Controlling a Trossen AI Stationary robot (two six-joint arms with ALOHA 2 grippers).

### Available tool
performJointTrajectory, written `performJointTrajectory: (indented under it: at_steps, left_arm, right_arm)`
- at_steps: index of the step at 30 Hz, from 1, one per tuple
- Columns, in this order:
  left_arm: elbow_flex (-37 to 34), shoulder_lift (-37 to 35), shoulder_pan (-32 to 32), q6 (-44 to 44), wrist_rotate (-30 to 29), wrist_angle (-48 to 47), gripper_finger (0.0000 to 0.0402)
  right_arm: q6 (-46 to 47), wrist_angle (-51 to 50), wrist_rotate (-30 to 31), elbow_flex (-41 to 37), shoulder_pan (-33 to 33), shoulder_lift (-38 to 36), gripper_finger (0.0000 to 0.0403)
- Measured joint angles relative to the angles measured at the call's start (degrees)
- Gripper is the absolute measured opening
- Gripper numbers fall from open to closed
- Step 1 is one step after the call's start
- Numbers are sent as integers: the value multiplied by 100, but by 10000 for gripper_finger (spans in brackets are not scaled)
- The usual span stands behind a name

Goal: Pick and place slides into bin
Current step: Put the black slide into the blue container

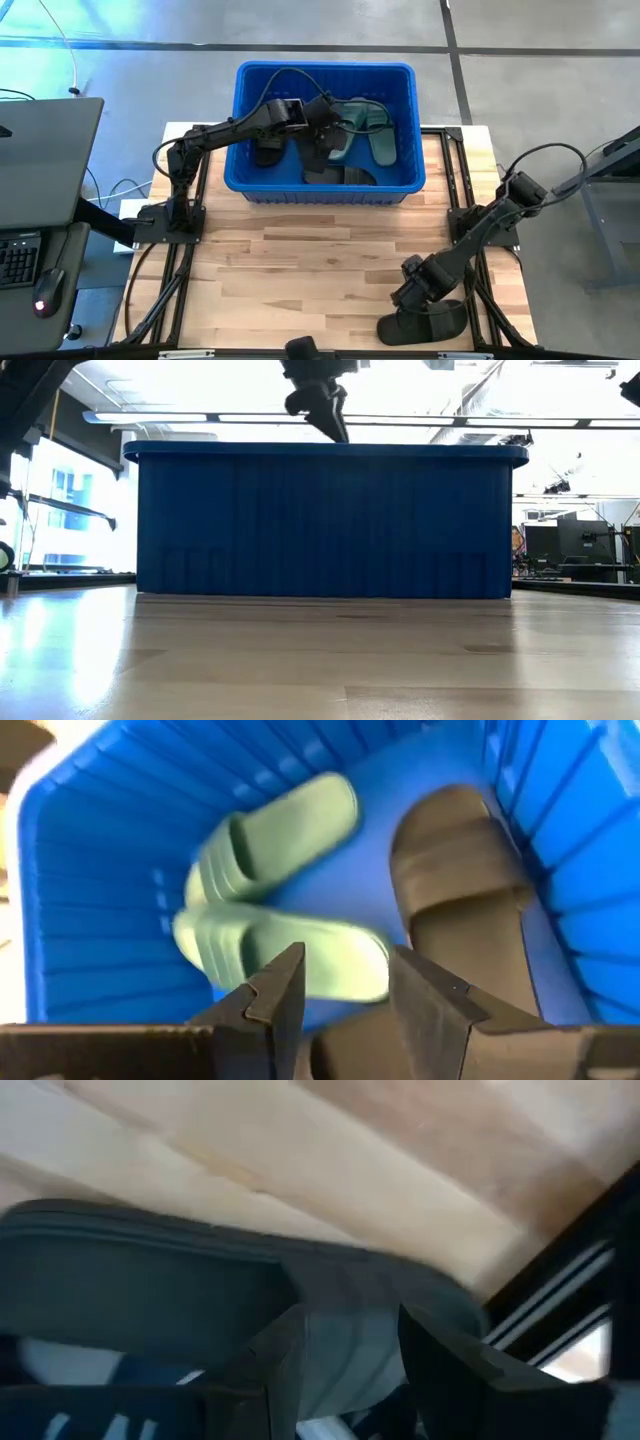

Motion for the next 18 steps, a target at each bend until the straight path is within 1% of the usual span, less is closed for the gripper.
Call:
performJointTrajectory:
  at_steps: [4, 8, 14, 18]
  left_arm:
    - [0, 0, 2, 133, 122, 277, 128]
    - [0, 0, 4, 142, 140, 494, 128]
    - [0, 0, 4, 176, 144, 607, 128]
    - [0, 0, 4, 257, 146, 605, 128]
  right_arm:
    - [310, 560, -276, 0, -25, 0, 149]
    - [639, 926, -324, 2, -19, 0, 149]
    - [854, 685, -273, 2, 36, 9, 149]
    - [1222, 497, -530, 2, 143, 119, 149]
